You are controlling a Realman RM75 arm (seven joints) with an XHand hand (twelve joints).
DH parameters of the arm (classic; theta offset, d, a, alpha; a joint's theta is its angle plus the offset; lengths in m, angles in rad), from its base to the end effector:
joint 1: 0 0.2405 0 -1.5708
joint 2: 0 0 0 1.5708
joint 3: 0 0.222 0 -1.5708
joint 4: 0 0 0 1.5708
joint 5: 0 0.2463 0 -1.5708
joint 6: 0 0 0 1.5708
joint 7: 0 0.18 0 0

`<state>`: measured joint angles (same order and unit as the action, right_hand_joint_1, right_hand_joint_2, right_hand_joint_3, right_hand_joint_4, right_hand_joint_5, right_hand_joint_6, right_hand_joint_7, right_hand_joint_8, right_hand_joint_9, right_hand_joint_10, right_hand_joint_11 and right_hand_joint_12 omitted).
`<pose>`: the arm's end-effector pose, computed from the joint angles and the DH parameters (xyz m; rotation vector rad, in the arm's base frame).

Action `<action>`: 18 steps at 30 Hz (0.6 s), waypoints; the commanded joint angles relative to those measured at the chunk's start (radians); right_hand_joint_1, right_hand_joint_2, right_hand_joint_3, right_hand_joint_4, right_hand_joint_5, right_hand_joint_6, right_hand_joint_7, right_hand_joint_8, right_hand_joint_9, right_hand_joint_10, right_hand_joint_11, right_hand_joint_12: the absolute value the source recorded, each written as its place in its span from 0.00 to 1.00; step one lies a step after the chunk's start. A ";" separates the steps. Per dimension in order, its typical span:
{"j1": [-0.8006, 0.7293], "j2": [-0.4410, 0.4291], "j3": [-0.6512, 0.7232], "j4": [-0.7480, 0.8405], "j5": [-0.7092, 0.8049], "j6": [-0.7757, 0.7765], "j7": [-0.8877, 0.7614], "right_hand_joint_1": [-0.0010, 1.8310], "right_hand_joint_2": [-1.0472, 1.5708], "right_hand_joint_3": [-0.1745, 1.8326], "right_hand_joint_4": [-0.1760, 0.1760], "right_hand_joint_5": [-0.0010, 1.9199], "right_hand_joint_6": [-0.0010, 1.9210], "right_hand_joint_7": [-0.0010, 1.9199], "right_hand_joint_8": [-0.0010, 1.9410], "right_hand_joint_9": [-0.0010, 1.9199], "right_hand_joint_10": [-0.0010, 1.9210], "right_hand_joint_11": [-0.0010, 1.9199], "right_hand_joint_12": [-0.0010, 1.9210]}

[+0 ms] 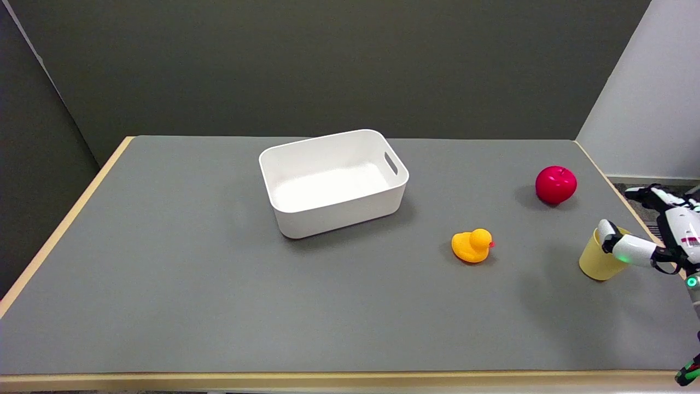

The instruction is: Pick up the cup.

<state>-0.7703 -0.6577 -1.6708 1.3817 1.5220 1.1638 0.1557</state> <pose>-0.2732 -0.1924 0.5385 0.9859 -0.0770 0.4623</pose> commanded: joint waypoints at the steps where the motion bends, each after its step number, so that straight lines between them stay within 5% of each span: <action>1: -0.063 -0.064 0.068 0.130 -0.130 -0.082 -0.015 0.30 0.63 0.56 0.27 0.16 0.32 0.16 0.29 0.11 0.43 0.00 0.55; 18: -0.073 -0.093 0.005 0.090 -0.108 -0.075 -0.011 0.29 0.63 0.55 0.27 0.16 0.31 0.16 0.29 0.11 0.44 0.00 0.56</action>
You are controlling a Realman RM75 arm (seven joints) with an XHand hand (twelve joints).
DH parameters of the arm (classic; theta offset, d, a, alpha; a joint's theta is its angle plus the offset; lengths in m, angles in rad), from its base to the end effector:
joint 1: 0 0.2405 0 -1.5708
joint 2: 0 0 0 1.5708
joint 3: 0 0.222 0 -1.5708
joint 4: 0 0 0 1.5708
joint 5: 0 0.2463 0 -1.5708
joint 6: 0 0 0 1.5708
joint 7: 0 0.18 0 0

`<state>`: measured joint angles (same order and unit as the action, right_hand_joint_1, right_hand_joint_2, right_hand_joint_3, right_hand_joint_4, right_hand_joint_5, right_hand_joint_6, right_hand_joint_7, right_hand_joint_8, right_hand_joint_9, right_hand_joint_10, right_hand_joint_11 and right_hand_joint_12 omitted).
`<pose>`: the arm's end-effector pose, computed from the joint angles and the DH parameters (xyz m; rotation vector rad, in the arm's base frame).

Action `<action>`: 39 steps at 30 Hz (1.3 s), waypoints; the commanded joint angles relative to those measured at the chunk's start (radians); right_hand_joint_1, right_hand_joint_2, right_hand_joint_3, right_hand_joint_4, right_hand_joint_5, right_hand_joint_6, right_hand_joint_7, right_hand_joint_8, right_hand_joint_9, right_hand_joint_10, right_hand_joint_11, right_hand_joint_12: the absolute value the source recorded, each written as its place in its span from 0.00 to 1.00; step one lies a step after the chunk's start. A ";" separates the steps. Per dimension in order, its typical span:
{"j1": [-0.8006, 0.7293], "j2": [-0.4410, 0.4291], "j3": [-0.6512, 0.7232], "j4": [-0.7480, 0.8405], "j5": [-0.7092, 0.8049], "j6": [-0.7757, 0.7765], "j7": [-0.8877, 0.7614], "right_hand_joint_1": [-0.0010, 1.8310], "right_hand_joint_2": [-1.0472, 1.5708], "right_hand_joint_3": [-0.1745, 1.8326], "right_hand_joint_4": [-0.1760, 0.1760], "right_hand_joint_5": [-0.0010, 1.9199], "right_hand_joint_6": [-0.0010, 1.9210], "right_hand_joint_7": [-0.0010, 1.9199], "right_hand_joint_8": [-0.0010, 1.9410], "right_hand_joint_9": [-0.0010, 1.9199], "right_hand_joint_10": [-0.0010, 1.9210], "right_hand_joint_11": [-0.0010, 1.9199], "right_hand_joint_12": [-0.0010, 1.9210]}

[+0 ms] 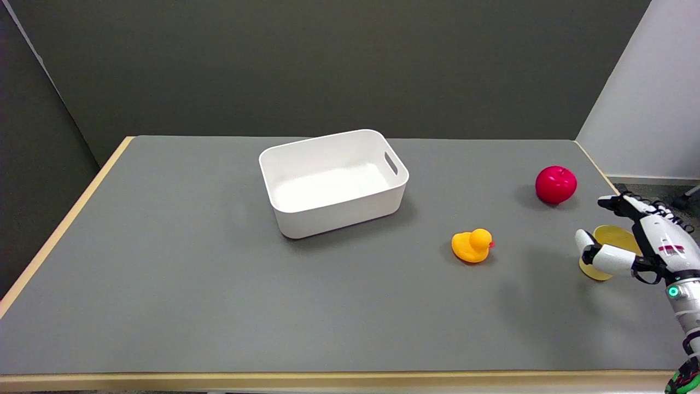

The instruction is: Pick up the cup.

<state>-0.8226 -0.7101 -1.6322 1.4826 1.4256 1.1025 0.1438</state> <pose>-0.2769 -0.1977 0.5034 1.0607 -0.1481 0.4636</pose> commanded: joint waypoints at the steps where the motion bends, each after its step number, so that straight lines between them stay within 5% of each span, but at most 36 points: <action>1: -0.019 -0.041 -0.040 -0.018 -0.010 -0.013 0.001 0.29 0.63 0.55 0.27 0.16 0.31 0.16 0.29 0.11 0.44 0.00 0.56; 39: 0.041 -0.037 -0.061 -0.078 -0.022 -0.022 0.019 0.31 0.63 0.56 0.27 0.16 0.32 0.16 0.29 0.11 0.44 0.00 0.55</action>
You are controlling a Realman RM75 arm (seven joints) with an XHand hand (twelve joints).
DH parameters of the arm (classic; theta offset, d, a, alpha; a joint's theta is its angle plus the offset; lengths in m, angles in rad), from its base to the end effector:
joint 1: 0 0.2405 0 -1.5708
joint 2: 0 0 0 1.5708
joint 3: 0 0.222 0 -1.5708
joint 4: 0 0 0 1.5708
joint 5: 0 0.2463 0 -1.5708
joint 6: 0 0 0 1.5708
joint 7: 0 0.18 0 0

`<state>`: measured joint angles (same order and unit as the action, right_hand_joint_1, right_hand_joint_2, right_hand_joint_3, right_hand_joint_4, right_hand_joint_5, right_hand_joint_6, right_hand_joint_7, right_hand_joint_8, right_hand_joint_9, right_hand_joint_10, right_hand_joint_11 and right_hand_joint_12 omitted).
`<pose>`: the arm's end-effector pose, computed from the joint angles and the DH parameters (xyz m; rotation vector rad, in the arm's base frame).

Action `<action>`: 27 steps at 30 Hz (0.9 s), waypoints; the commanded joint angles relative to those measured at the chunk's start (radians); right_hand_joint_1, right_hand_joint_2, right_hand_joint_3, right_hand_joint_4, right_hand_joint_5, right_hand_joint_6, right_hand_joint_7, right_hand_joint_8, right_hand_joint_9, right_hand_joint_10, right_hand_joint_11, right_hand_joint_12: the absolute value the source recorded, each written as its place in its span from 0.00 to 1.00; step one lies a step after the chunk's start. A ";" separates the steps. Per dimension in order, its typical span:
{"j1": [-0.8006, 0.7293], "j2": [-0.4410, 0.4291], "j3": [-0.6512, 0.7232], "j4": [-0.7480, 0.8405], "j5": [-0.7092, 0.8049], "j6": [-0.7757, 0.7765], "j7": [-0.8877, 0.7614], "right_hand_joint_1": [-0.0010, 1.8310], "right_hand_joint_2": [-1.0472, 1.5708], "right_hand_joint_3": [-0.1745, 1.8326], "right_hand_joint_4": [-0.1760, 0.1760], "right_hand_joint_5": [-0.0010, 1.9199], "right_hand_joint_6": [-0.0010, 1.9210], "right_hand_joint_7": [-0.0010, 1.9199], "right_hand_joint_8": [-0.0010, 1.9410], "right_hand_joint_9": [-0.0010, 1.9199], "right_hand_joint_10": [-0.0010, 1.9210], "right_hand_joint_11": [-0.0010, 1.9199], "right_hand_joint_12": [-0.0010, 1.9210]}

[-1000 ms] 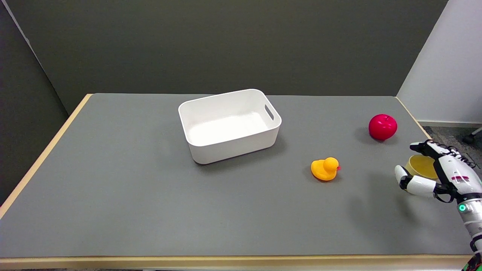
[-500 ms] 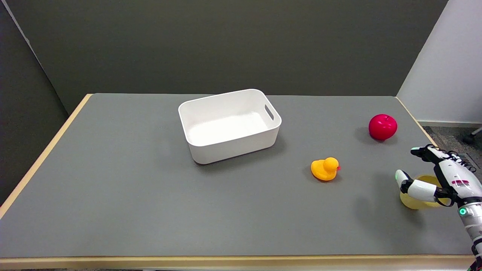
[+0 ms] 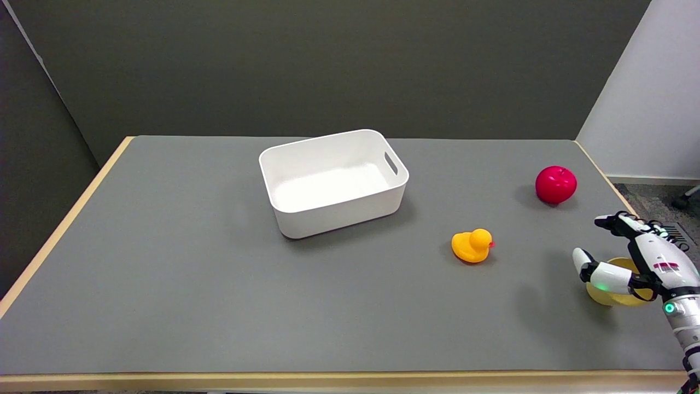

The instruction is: Pick up the cup.

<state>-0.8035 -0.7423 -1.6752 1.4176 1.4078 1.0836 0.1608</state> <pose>-0.3021 -0.1840 0.5047 1.0375 -0.1937 0.4152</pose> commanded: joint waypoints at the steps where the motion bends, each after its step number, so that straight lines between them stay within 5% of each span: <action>1: 0.025 -0.004 -0.021 -0.014 -0.005 -0.003 0.002 0.31 0.63 0.56 0.27 0.16 0.32 0.16 0.29 0.11 0.44 0.00 0.55; 27: 0.081 -0.009 -0.027 -0.038 -0.002 -0.042 0.011 0.31 0.63 0.56 0.27 0.16 0.32 0.16 0.29 0.11 0.44 0.00 0.55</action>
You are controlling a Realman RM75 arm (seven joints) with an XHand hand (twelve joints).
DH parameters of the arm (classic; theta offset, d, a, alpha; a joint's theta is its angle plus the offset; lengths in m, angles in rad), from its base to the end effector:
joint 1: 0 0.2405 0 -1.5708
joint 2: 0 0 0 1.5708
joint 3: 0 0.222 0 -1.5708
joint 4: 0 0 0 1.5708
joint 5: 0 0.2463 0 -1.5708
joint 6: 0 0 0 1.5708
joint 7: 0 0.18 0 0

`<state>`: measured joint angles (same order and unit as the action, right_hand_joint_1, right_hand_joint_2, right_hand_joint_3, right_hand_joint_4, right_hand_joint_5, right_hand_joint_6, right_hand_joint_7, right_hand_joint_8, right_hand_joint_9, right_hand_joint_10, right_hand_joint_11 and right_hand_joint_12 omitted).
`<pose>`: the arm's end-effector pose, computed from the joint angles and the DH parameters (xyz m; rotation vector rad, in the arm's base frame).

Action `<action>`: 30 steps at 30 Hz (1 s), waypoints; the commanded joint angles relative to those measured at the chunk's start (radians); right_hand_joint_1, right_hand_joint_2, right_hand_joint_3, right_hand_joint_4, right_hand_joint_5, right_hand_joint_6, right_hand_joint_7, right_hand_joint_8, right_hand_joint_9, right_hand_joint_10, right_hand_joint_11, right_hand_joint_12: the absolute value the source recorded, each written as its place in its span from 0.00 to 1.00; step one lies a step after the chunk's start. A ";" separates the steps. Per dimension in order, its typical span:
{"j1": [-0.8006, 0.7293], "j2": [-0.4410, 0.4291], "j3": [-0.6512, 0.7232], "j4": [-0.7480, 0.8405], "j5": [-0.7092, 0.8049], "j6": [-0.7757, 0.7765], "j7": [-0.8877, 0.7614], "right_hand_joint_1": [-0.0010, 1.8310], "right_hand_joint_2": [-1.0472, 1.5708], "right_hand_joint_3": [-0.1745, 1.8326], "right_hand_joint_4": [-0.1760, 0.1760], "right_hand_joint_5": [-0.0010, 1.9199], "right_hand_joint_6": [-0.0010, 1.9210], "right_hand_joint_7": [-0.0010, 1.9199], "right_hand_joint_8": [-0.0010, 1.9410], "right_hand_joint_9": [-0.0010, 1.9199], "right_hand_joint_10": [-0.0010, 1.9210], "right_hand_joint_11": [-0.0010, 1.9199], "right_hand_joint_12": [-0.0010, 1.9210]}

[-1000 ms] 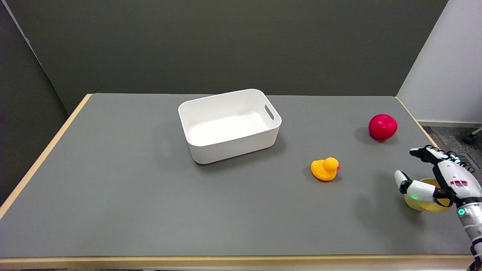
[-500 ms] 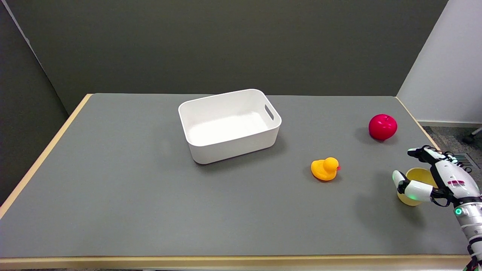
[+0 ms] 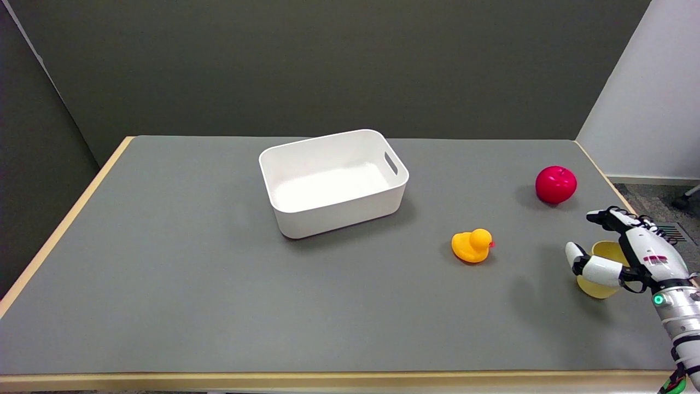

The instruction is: Pick up the cup.

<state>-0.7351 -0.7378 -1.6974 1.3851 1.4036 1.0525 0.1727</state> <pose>-0.3038 -0.1990 0.5061 1.0483 -0.2006 0.4288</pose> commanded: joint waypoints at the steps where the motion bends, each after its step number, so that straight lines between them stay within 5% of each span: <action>1: 0.008 -0.019 -0.005 -0.003 0.002 -0.009 -0.002 0.31 0.63 0.56 0.27 0.16 0.32 0.16 0.29 0.11 0.44 0.00 0.55; 22: -0.019 -0.030 -0.090 -0.008 0.001 0.111 0.004 0.31 0.63 0.56 0.26 0.16 0.32 0.16 0.29 0.11 0.44 0.00 0.55; 27: -0.004 -0.028 -0.091 -0.023 -0.028 0.122 -0.009 0.36 0.64 0.53 0.26 0.17 0.33 0.22 0.31 0.15 0.51 0.01 0.65; 30: 0.020 -0.034 -0.094 -0.040 -0.059 0.152 -0.017 0.41 0.66 0.54 0.28 0.24 0.47 0.28 0.49 0.23 0.64 0.09 0.74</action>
<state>-0.7473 -0.7637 -1.7625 1.3790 1.4053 1.1319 0.1744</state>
